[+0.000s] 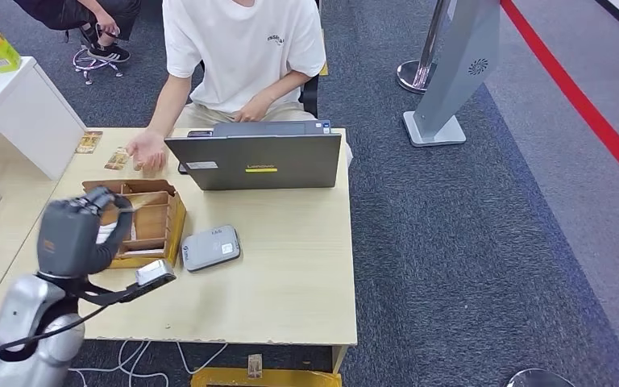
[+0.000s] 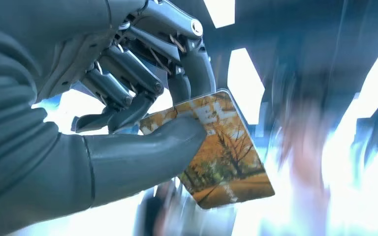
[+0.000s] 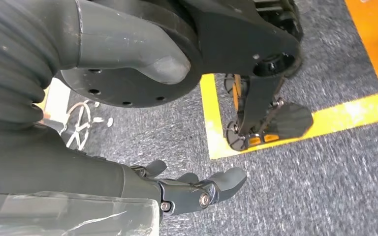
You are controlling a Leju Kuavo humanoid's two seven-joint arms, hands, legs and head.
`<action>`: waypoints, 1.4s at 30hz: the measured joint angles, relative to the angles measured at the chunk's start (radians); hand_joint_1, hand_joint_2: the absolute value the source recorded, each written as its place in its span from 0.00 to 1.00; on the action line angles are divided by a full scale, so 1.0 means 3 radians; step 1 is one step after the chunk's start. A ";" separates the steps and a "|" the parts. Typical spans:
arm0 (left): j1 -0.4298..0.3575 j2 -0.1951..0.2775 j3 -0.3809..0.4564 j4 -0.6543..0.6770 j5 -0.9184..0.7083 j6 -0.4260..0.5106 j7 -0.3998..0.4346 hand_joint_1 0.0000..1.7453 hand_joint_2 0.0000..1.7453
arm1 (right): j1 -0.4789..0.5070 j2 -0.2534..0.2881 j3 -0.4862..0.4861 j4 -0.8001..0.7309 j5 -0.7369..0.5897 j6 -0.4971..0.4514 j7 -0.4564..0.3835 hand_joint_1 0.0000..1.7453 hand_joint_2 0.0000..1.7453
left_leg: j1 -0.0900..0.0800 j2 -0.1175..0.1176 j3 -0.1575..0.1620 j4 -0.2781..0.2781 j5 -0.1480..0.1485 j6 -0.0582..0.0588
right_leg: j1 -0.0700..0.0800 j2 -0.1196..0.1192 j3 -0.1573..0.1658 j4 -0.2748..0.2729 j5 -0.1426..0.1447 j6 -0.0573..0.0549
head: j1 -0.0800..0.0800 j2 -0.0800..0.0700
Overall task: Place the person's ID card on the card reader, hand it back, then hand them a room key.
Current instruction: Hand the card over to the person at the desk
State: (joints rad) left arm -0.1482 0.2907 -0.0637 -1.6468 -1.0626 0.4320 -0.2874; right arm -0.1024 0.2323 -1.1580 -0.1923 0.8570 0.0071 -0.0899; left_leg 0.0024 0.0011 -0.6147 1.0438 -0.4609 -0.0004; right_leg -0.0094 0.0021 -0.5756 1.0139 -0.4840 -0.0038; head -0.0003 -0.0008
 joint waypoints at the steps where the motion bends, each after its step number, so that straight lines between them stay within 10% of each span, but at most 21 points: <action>1: -0.0059 0.0026 -0.0005 -0.0351 0.0020 0.0002 0.0029 1.00 1.00 | 0.0000 0.0000 -0.0010 0.0000 -0.0007 -0.0006 -0.0005 0.00 1.00 | 0.0000 0.0000 -0.0001 0.0000 -0.0001 0.0000 | 0.0001 0.0000 0.0001 0.0000 0.0001 0.0000 | 0.0007 0.0000; 12: 0.0083 0.0110 -0.0071 -0.1804 0.0090 0.0842 0.0012 1.00 1.00 | -0.0007 0.0004 -0.0063 0.0000 0.0002 -0.0034 -0.0005 0.00 1.00 | -0.0005 0.0005 0.0007 -0.0004 -0.0003 0.0002 | -0.0003 0.0003 0.0005 -0.0002 -0.0003 0.0007 | 0.0008 0.0000; 42: 0.0069 0.0118 -0.0092 -0.1867 0.0081 0.0781 0.0048 1.00 1.00 | -0.0007 0.0005 -0.0067 0.0000 0.0023 -0.0033 -0.0005 0.00 1.00 | -0.0004 0.0004 0.0007 -0.0004 0.0002 0.0002 | -0.0003 0.0003 0.0005 -0.0001 0.0001 0.0005 | 0.0009 0.0000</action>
State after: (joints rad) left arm -0.1275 0.3262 -0.0914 -2.2068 -1.0383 0.6661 -0.2731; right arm -0.1045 0.2338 -1.1780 -0.1923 0.8639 -0.0028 -0.0914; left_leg 0.0011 0.0023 -0.6125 1.0427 -0.4603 0.0003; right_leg -0.0105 0.0031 -0.5741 1.0138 -0.4836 -0.0022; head 0.0023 -0.0008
